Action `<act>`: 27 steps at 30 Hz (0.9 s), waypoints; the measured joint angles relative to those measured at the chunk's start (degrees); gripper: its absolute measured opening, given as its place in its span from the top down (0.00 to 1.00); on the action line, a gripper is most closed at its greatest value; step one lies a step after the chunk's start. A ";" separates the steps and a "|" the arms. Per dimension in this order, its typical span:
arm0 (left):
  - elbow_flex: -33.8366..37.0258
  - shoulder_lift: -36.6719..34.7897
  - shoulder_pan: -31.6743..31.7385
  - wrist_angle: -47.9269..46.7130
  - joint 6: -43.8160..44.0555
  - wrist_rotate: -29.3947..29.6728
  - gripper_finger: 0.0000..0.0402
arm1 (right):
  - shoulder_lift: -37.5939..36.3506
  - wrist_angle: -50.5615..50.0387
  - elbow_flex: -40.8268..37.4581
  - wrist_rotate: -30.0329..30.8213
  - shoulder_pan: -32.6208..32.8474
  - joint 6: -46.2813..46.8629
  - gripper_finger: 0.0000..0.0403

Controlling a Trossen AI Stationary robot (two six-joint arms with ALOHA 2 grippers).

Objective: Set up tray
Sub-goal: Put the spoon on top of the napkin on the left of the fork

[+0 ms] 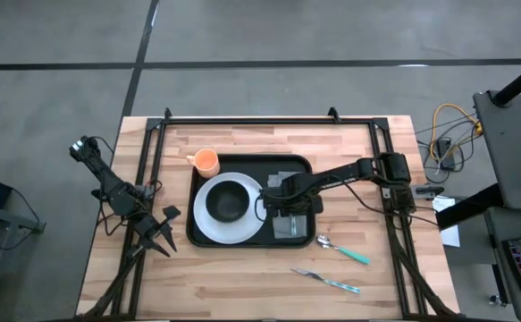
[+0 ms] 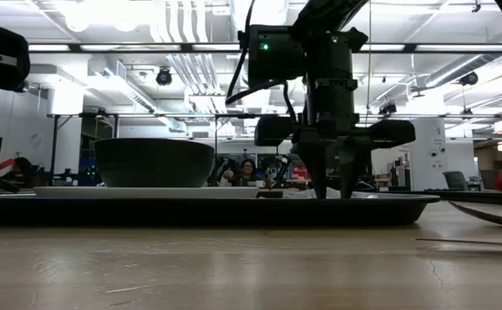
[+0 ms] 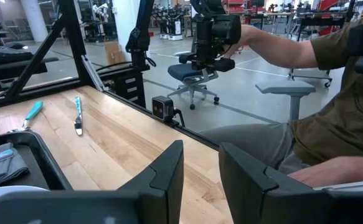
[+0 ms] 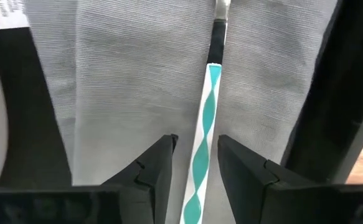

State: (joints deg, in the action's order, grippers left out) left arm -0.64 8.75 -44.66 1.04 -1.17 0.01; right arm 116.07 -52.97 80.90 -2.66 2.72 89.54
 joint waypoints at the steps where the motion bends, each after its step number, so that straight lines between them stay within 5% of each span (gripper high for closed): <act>1: 0.00 0.01 0.00 0.00 0.00 0.01 0.79 | -0.09 -0.21 0.22 0.00 0.00 -0.02 0.71; 27: 0.00 0.02 0.00 0.02 0.00 0.00 0.79 | -6.95 -1.90 1.42 -0.28 4.68 -21.03 0.75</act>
State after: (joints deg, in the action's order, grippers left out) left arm -0.64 8.78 -44.66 1.06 -1.17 0.01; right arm 109.12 -54.87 82.32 -2.93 7.40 68.51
